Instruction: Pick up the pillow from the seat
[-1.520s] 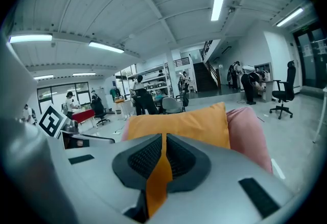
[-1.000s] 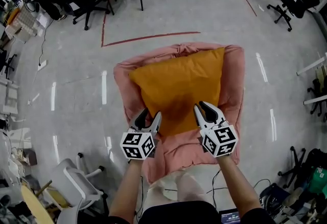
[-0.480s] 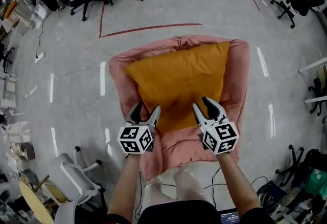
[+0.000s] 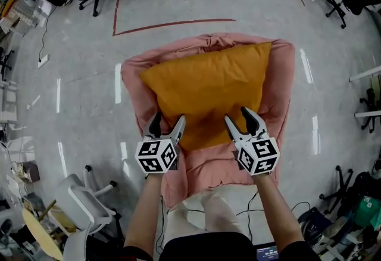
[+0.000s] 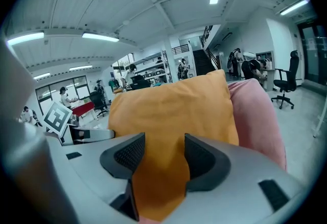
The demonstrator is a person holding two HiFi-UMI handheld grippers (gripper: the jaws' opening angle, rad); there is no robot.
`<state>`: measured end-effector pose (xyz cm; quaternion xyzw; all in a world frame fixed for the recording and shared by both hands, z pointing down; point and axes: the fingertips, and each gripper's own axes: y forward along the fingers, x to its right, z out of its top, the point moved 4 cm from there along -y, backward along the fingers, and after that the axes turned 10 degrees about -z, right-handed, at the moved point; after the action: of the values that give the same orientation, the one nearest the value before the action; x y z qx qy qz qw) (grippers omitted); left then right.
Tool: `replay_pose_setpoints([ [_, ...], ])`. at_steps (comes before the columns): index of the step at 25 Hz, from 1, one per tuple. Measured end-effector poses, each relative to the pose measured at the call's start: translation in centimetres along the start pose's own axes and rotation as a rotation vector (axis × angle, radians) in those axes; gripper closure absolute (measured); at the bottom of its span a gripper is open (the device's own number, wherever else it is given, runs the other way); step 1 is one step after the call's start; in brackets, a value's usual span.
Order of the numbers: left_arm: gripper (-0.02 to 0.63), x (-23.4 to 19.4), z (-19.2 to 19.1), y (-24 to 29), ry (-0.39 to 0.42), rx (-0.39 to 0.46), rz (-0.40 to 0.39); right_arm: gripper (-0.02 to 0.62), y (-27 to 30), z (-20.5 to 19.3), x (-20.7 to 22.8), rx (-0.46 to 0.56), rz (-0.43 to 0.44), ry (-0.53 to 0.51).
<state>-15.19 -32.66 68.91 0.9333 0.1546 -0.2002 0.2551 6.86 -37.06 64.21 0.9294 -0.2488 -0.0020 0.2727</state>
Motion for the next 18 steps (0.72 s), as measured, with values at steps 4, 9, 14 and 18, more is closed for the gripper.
replay_pose_setpoints([
  [4,0.241,-0.5,-0.2,0.2,-0.005,0.008,0.002,0.336,0.6,-0.3,1.0,-0.005,-0.038,0.001],
  [9,0.229,-1.2,-0.1,0.9,-0.007,0.008,0.003,0.321,1.6,-0.3,3.0,-0.005,-0.094,0.004],
  [14,0.229,-1.3,-0.1,1.3,-0.016,0.01,0.002,0.303,2.2,-0.4,4.9,-0.017,-0.153,-0.022],
  [18,0.229,-1.5,0.0,1.8,-0.012,0.006,-0.001,0.299,2.9,-0.7,5.8,-0.035,-0.167,-0.044],
])
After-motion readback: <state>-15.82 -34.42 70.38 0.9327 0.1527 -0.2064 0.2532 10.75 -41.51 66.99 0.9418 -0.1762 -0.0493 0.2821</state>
